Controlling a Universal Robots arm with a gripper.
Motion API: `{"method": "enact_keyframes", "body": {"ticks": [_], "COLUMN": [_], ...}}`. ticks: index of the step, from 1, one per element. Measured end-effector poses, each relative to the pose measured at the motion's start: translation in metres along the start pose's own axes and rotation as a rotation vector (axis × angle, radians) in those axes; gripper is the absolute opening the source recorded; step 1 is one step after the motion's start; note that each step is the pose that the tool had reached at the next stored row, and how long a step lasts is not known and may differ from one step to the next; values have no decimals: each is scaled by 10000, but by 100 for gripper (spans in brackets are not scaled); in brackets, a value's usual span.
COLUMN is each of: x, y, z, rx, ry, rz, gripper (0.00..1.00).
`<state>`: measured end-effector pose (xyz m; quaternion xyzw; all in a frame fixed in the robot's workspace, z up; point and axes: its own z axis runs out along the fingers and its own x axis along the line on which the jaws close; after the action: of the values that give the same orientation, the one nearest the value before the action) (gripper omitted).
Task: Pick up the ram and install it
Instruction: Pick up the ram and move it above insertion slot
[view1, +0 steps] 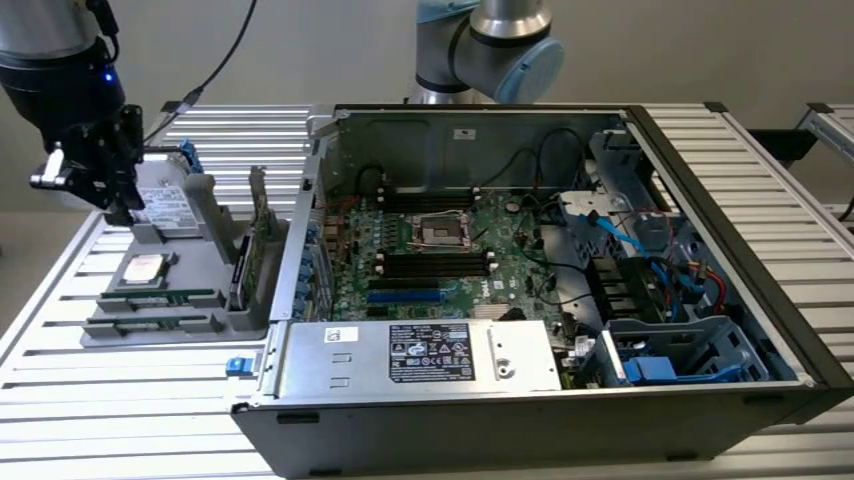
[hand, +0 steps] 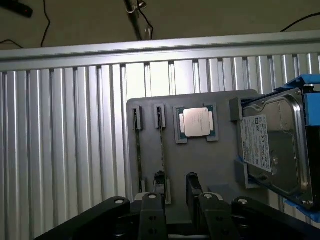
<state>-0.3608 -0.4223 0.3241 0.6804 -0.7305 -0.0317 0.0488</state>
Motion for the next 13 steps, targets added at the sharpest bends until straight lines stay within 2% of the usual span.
{"method": "enact_keyframes", "body": {"ticks": [1, 6, 13], "x": [1, 26, 70], "y": [0, -5, -10], "z": [12, 85, 199], "rx": [5, 22, 7], "ry": [1, 6, 23], "rz": [-4, -58, -254], "gripper": [31, 31, 31]}}
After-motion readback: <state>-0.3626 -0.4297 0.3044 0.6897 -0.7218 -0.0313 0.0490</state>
